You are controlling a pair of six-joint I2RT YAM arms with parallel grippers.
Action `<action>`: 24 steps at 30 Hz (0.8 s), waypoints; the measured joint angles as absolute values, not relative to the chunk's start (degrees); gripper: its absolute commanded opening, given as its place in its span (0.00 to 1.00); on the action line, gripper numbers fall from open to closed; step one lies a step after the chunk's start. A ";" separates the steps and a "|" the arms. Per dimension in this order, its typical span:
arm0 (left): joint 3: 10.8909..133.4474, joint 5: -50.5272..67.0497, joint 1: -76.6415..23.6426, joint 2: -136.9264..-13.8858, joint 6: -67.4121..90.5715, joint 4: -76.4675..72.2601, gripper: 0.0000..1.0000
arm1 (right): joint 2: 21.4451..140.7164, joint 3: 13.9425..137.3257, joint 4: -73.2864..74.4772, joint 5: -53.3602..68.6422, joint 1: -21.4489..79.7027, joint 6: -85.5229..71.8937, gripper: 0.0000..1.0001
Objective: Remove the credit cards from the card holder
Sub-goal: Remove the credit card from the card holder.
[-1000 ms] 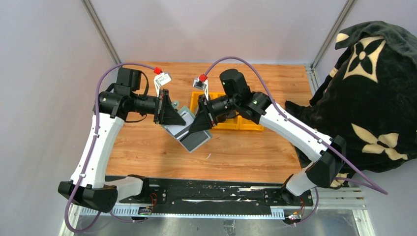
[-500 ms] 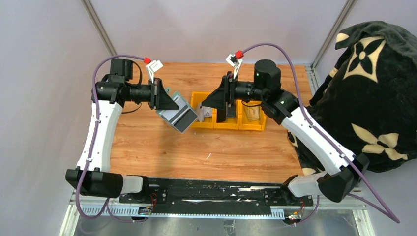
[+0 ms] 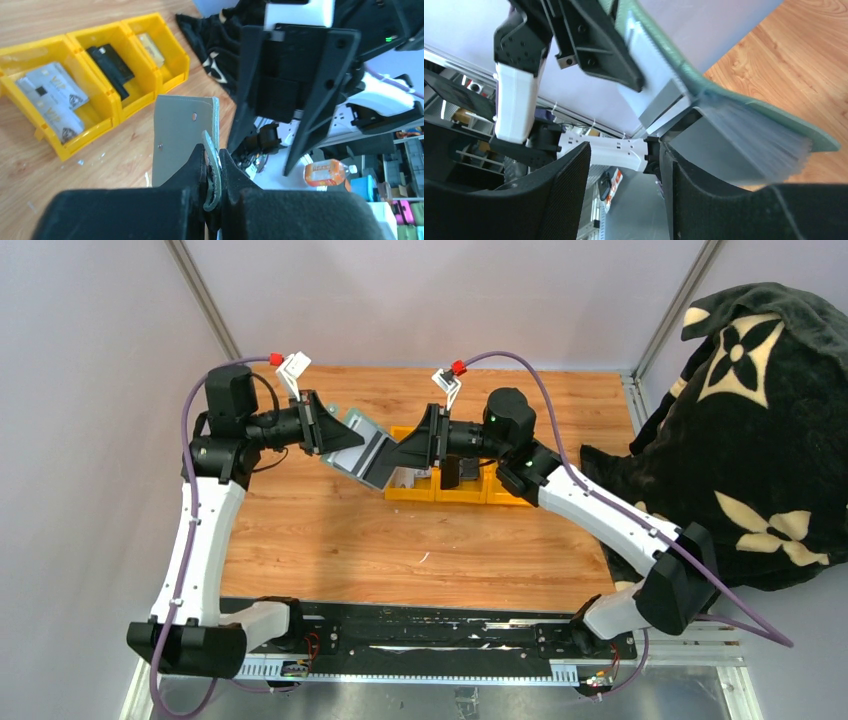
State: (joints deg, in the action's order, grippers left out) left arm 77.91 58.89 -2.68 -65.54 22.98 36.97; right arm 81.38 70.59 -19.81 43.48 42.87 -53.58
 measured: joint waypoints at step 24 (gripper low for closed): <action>65.56 62.54 -1.63 -58.92 50.72 6.46 0.14 | 88.31 69.38 -39.46 45.63 43.31 -67.24 0.12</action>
